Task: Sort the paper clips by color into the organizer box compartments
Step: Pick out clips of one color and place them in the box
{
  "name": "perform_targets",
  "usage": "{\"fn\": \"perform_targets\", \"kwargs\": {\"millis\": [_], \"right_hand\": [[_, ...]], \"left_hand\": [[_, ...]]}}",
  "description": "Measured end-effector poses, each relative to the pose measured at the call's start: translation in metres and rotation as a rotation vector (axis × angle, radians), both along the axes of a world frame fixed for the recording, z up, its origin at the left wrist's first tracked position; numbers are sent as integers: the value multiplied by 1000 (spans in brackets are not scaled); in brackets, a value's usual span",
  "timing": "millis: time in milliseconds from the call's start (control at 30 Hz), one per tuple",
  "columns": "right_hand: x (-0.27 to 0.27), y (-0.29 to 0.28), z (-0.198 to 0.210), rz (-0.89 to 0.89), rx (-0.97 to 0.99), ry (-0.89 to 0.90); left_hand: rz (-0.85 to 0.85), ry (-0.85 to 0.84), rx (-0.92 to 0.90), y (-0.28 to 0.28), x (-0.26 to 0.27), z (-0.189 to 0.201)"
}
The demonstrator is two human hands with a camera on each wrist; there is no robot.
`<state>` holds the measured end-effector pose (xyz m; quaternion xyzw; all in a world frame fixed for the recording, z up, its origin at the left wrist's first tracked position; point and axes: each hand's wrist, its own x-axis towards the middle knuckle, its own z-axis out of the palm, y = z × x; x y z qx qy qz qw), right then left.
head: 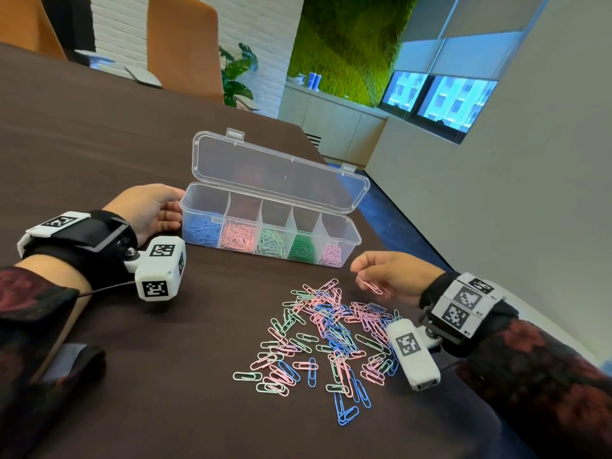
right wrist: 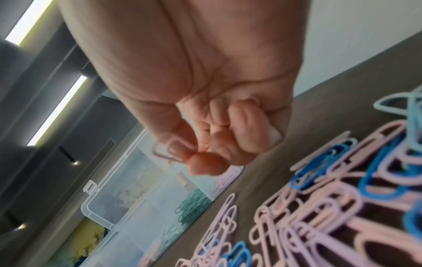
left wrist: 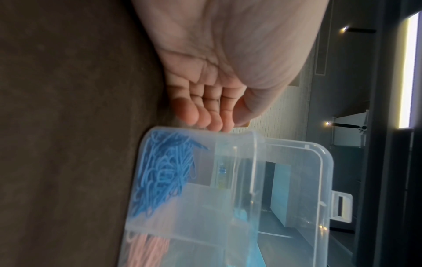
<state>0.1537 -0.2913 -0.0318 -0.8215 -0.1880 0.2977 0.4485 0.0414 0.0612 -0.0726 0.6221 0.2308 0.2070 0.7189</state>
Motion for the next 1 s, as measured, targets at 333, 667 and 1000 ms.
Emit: {"fn": "perform_targets", "kwargs": {"millis": [333,667,1000], "right_hand": [[1,0,-7,-44,-145,31],[-7,9,-4,332,-803,-525],[-11,2,2,241,-543,-284]], "left_hand": [[4,-2,-14,1,1,-1],[9,-18,-28,0,2,-2],[2,-10,-20,1,2,-2]]}}
